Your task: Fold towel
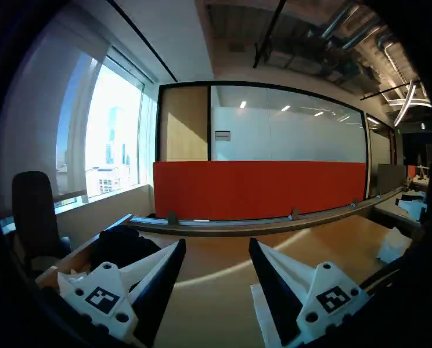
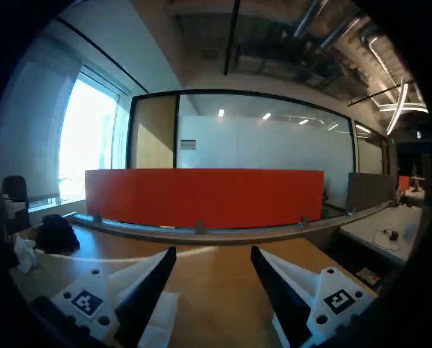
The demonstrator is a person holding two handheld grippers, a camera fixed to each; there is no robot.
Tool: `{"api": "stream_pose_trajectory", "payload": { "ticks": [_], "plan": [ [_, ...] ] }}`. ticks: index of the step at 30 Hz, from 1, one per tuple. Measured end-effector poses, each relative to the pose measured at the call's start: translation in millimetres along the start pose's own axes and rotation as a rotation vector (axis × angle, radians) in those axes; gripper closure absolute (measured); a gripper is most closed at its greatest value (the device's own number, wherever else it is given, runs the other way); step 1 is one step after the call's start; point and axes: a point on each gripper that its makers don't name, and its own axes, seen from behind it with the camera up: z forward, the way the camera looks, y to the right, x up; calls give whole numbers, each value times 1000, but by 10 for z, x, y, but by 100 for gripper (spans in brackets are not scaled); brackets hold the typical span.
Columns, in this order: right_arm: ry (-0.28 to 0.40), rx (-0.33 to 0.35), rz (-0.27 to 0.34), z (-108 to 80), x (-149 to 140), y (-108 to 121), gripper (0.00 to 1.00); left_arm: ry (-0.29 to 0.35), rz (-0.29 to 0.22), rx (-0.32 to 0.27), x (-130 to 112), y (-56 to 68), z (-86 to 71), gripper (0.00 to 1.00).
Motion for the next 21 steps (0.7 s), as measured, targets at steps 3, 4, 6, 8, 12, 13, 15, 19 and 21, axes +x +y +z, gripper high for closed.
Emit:
{"api": "stream_pose_trajectory", "payload": {
  "ticks": [3, 4, 6, 8, 12, 13, 15, 19, 21],
  "plan": [
    [9, 2, 2, -28, 203, 7, 1, -4, 1, -2, 91, 13, -4, 20],
    [10, 2, 0, -38, 255, 13, 1, -6, 4, -4, 121, 24, -8, 20],
    [11, 2, -3, -54, 344, 22, 1, -9, 11, -9, 170, 45, -14, 20],
    [11, 1, -6, -71, 416, 27, 1, -15, 24, -18, 209, 69, -21, 20],
    [-1, 12, -19, -89, 480, 11, 1, -38, 43, -52, 225, 152, -22, 20],
    [-9, 19, -29, -91, 477, 0, 1, -48, 49, -64, 211, 179, -21, 20],
    [-24, 33, -46, -95, 466, -29, 1, -66, 58, -89, 182, 230, -18, 20],
    [-73, 112, -94, -125, 374, -189, 1, -113, 81, -160, 70, 363, -21, 20],
    [-102, 156, -115, -145, 306, -274, 0, -138, 92, -198, 4, 429, -28, 20]
  ]
}}
